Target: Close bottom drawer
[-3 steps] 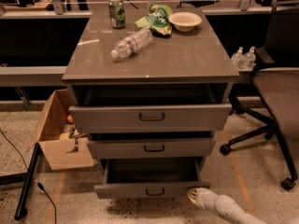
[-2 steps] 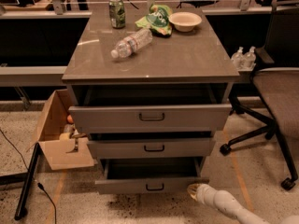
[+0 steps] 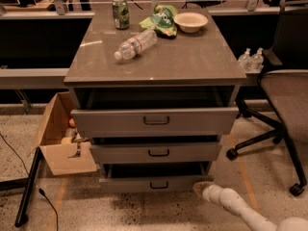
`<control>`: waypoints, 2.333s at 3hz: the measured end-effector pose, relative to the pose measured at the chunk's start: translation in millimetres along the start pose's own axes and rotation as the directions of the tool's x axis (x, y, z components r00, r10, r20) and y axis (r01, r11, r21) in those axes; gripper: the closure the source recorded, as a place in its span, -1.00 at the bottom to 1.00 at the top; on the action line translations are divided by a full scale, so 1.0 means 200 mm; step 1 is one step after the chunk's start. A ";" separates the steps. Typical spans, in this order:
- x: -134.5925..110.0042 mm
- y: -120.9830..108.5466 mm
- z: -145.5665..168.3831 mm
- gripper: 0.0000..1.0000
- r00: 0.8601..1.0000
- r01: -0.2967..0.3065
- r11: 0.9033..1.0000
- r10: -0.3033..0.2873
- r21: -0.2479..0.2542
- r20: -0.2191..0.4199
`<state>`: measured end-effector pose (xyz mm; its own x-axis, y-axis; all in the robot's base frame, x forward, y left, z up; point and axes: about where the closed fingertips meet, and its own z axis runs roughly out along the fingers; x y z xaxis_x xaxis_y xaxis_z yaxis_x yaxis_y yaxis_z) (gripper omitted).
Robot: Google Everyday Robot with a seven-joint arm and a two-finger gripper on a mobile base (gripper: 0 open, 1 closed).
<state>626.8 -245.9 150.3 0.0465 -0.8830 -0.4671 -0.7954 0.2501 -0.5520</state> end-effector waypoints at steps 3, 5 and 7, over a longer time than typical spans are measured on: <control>0.03 -0.15 0.05 1.00 1.000 0.025 0.999 -0.024 0.047 -0.012; 0.01 -0.22 0.12 1.00 0.999 0.035 0.997 -0.035 0.068 0.004; -0.04 -0.08 -0.17 1.00 0.993 0.005 0.987 0.014 -0.161 0.119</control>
Offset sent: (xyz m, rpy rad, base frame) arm 0.0347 -0.0208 0.0098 -0.0358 -0.0547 -0.0212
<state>618.8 -256.7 186.1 0.1069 -0.8257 -0.5539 -0.8820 0.1784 -0.4361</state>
